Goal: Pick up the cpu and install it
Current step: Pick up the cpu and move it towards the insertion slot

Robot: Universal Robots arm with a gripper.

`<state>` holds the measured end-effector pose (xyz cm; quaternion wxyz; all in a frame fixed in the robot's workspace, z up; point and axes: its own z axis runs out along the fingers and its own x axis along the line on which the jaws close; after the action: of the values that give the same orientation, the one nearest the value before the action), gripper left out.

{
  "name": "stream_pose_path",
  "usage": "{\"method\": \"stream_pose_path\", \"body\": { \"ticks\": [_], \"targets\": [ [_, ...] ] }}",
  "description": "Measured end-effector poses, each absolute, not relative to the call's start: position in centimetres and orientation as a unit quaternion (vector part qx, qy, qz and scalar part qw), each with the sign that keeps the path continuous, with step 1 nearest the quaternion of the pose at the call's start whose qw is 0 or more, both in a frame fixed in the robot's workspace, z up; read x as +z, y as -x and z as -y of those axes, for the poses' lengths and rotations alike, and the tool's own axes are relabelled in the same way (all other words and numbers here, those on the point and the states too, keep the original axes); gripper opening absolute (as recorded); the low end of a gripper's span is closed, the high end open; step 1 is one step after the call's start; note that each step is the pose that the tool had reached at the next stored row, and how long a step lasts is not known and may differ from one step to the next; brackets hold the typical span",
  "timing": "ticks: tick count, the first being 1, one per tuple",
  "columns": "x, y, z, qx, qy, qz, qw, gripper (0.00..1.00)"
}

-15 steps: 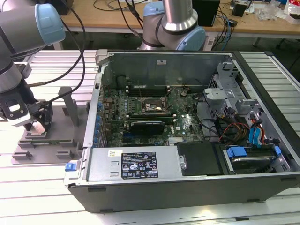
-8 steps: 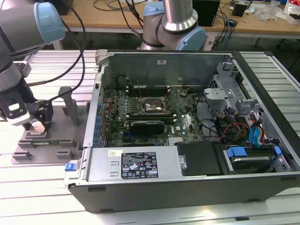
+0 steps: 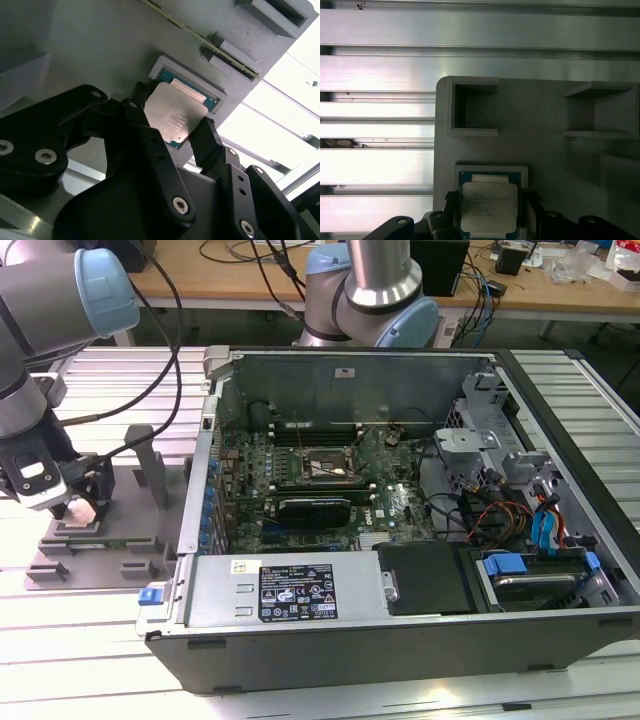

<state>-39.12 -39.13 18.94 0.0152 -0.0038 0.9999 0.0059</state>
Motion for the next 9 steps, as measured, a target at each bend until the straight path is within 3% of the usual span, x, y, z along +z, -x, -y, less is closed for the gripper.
{"method": "stream_pose_path", "body": {
  "ticks": [7, 9],
  "targets": [
    [18.91, 39.12, 39.13, 0.006, 0.004, -1.000, 0.015, 0.60],
    [18.89, 39.12, 39.13, 0.006, 0.004, -1.000, 0.015, 0.54]
  ]
}}
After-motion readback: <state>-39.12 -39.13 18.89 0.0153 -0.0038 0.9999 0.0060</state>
